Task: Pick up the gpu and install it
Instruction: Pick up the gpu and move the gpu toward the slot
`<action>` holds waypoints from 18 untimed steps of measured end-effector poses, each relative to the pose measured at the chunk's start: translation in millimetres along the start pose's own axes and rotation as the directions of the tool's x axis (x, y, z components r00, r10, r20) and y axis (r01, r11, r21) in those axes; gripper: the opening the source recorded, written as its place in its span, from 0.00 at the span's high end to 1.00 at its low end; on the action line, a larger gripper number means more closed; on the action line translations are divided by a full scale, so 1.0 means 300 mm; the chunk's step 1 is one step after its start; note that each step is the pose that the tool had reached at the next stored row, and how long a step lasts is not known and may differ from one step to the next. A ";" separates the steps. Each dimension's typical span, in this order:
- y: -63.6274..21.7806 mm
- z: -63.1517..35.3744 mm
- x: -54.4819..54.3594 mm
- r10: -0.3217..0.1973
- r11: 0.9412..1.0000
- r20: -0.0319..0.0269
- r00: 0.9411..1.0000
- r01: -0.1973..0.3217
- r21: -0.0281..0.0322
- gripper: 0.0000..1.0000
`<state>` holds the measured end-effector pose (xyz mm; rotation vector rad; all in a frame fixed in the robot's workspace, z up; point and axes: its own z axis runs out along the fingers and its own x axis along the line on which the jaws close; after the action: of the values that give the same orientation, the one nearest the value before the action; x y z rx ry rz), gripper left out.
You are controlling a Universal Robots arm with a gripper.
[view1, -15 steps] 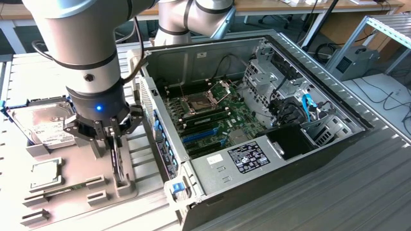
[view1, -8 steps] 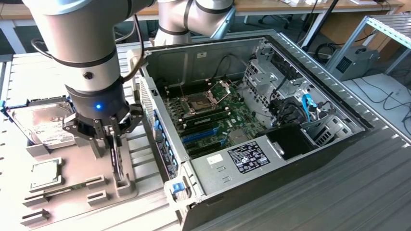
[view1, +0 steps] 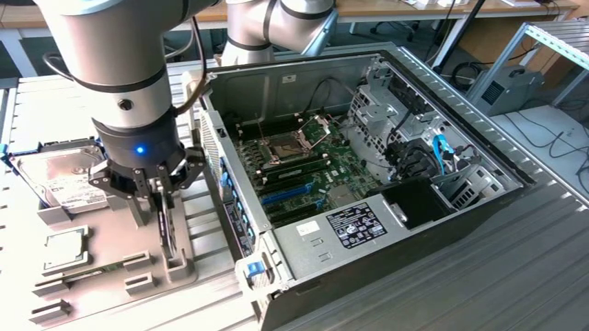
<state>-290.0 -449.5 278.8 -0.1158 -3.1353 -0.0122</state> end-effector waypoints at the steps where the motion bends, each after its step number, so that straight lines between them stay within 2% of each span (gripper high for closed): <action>1: 0.000 -0.001 0.000 0.000 1.000 0.000 1.000 0.000 0.000 0.74; 18: 0.000 -0.032 0.000 0.000 1.000 0.000 1.000 0.000 0.000 0.74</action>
<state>-290.0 -449.5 288.4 -0.1158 -3.1353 -0.0121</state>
